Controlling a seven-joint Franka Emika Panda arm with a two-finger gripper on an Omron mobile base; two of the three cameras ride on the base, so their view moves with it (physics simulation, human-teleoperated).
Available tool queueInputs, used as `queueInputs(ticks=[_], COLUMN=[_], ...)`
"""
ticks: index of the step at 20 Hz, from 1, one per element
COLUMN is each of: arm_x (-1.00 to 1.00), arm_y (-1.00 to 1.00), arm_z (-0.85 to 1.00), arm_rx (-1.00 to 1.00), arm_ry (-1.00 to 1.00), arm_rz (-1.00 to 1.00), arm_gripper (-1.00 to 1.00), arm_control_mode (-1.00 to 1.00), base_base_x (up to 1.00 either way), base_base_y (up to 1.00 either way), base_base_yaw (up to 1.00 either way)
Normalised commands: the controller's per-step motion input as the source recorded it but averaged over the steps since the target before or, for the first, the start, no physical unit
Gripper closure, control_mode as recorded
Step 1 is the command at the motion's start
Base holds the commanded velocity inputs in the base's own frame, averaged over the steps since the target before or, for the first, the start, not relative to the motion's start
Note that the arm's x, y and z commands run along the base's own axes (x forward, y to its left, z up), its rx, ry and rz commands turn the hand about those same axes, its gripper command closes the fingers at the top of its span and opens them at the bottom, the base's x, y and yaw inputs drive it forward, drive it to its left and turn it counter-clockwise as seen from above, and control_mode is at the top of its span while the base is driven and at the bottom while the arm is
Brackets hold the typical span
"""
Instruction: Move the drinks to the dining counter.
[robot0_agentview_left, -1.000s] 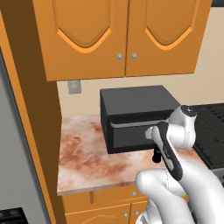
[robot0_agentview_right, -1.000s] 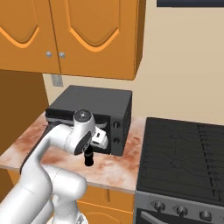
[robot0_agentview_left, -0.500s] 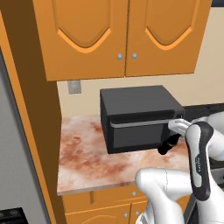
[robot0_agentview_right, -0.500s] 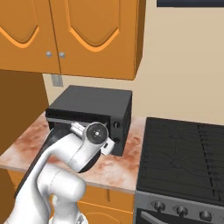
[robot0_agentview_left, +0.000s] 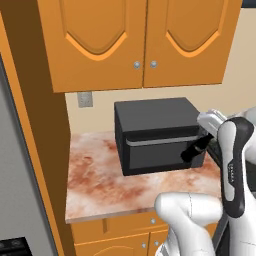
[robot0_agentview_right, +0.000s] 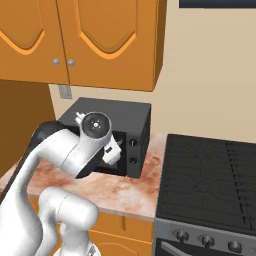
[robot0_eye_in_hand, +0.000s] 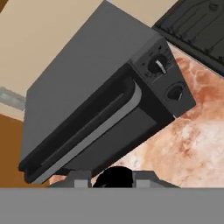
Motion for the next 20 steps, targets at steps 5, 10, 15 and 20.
queueInputs(ticks=[5, 10, 15, 20], arm_x=[-0.29, -0.34, -0.41, -0.41], arm_y=[-0.09, 0.0, 0.07, 0.11], arm_z=[0.74, 0.63, 0.3, 0.06], arm_rx=[0.0, -0.06, -0.21, -0.17], arm_ry=[0.59, 0.51, 0.16, -0.02], arm_rz=[-0.34, -0.32, -0.03, 0.15], arm_gripper=[1.0, 1.0, 1.0, 1.0], arm_control_mode=[-1.0, -1.0, -1.0, -1.0], base_base_x=[0.0, 0.0, 0.0, 0.0], base_base_y=[0.0, 0.0, 0.0, 0.0], base_base_yaw=[0.0, 0.0, 0.0, 0.0])
